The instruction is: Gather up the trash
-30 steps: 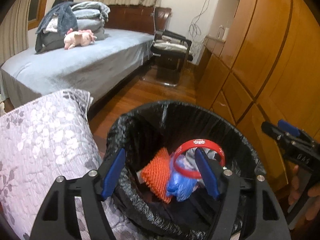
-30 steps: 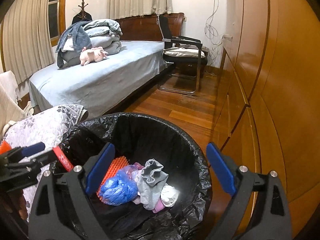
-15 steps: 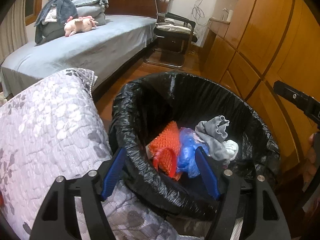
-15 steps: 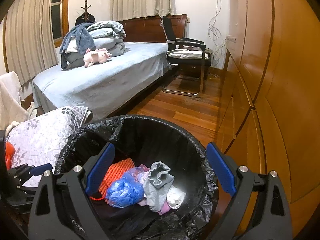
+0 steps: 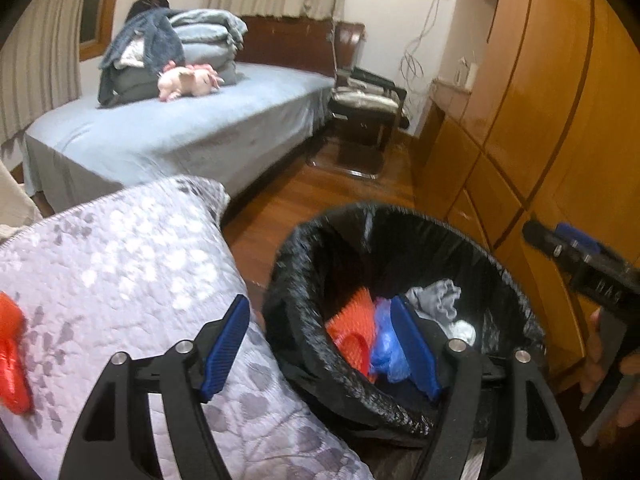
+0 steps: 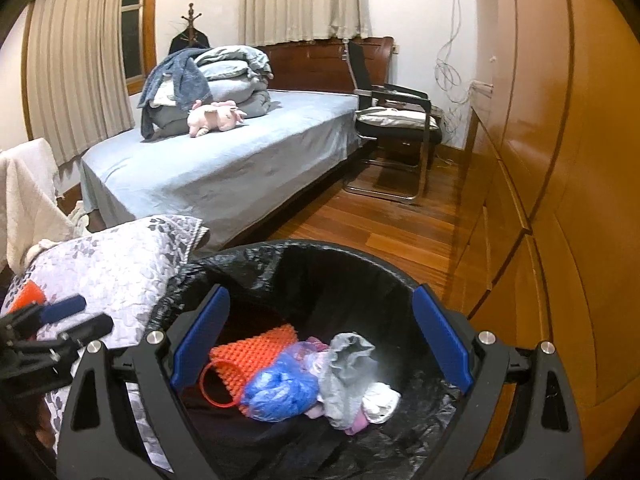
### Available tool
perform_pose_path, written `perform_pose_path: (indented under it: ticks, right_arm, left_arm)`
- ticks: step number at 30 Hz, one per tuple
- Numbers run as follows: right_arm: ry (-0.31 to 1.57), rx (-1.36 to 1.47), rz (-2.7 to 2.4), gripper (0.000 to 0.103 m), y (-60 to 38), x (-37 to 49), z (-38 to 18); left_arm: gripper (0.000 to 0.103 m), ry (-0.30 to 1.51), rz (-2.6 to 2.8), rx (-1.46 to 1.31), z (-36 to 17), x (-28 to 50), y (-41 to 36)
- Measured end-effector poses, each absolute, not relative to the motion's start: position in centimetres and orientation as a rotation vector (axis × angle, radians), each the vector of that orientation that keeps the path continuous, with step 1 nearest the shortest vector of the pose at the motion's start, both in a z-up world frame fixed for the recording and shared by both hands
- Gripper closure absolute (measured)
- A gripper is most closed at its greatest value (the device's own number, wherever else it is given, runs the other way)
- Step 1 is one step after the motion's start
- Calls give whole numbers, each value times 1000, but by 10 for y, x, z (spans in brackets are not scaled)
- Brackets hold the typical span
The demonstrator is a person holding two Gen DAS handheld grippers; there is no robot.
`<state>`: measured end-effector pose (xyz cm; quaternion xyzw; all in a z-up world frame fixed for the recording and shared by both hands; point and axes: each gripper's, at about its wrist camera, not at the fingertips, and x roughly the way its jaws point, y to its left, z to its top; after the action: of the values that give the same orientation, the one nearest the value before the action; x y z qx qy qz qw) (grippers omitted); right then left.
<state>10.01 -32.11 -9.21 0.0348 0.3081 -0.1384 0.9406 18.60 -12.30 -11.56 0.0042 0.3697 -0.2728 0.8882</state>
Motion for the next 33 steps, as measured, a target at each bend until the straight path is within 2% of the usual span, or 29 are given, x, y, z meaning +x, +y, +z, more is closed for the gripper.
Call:
perform_pose_path:
  ticks: [10,17,23,33]
  right_arm:
    - [617,39,-178,13,-264,122,-80]
    - [611,22,-88,10,-204,148,-80]
    - [645,-6,16,8,-145,172,-94]
    - [693,-12,196,8,-52,195,-130]
  left_arm:
    - [26,696,-489,-42,-86,186,-70]
    - [15,654,-382,-68,-75,188,-8]
    - [10,630,-251,-85,-80,188,57]
    - [9,622,-24,-68,-112,179,166]
